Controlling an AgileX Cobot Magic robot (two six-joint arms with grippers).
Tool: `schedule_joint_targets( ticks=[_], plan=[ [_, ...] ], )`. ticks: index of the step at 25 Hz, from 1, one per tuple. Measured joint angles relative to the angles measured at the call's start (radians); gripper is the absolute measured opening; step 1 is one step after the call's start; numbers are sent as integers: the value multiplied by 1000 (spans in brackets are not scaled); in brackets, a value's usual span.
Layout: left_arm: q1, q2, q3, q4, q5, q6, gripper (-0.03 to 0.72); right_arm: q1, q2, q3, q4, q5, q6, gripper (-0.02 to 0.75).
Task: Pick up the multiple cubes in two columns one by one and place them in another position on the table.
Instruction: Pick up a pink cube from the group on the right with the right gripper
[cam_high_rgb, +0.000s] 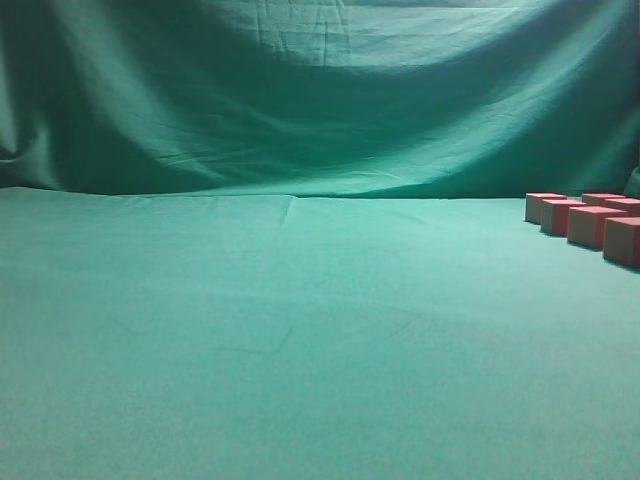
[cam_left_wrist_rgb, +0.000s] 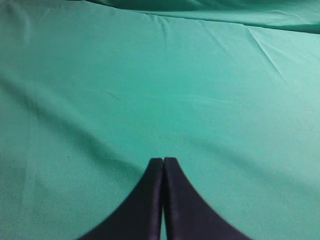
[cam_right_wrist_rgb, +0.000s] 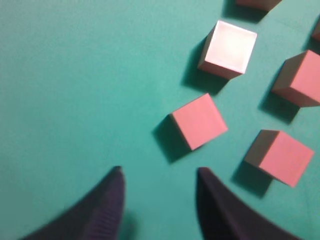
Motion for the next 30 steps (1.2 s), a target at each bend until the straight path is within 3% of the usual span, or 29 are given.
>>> schedule_joint_targets(
  ticks=[3,7,8,14,30],
  plan=[
    [0,0,0,0,0,0,0,0,18,-2,0,-9,4,437],
    [0,0,0,0,0,0,0,0,69,-27,-6,-23,25,437],
    [0,0,0,0,0,0,0,0,87,-37,-15,-28,28,477],
    [0,0,0,0,0,0,0,0,195,-127,-119,-21,35,463],
    [0,0,0,0,0,0,0,0,383,-153,-181,-41,29,463]
  ],
)
